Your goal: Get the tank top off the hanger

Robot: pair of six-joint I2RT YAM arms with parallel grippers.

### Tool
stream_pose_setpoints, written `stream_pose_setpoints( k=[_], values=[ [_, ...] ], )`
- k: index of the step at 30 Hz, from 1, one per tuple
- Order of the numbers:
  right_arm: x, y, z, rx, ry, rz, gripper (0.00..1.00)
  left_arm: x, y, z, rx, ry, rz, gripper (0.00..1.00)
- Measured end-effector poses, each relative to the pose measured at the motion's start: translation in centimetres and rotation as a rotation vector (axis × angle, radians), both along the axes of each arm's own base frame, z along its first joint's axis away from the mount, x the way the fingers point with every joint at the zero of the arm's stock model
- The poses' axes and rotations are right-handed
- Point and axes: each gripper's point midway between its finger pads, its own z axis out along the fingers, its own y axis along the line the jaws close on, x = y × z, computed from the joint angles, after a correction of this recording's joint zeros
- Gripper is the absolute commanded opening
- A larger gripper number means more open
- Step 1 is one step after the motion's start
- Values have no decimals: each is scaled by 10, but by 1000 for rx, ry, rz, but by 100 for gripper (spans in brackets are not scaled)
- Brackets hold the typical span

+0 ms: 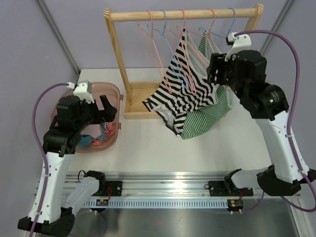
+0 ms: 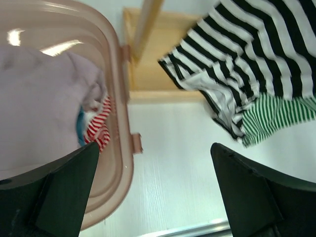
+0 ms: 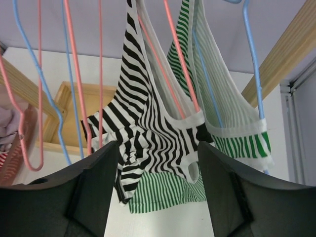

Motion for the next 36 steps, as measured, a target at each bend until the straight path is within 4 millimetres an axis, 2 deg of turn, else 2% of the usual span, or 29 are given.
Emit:
stream_pose_setpoints(
  k=[4,7,10,12,16,19,24,25,28,30,31,36],
  values=[
    [27,0,-3,-40,13,-22,70,-16,-20,-48,-28,51,-99,99],
    [43,0,-9,-78,26,-30,73,-24,-28,-85,-29,99,-138,99],
    [60,-3,-11,-101,30,-33,70,-33,-31,-112,-27,152,-162,99],
    [72,-5,-10,-108,30,-28,66,-34,-33,-112,-29,147,-172,99],
    [89,0,-9,-111,36,12,50,-32,-36,-101,-38,92,-185,99],
    [95,12,-14,-106,57,64,41,-32,-38,-98,-41,74,-192,99],
    [93,27,-26,-83,104,144,35,-31,-39,-97,-41,71,-195,99],
    [92,29,-27,-78,107,151,28,-31,-39,-97,-41,71,-195,99],
    [90,35,-26,-56,113,179,18,-31,-39,-97,-42,68,-195,99],
    [90,37,-24,-47,118,187,5,-31,-39,-97,-42,69,-197,99],
    [91,38,-23,-42,122,185,1,-31,-39,-97,-42,69,-197,99],
    [93,43,-15,-10,127,195,0,-32,-40,-97,-42,69,-199,99]
  ],
)
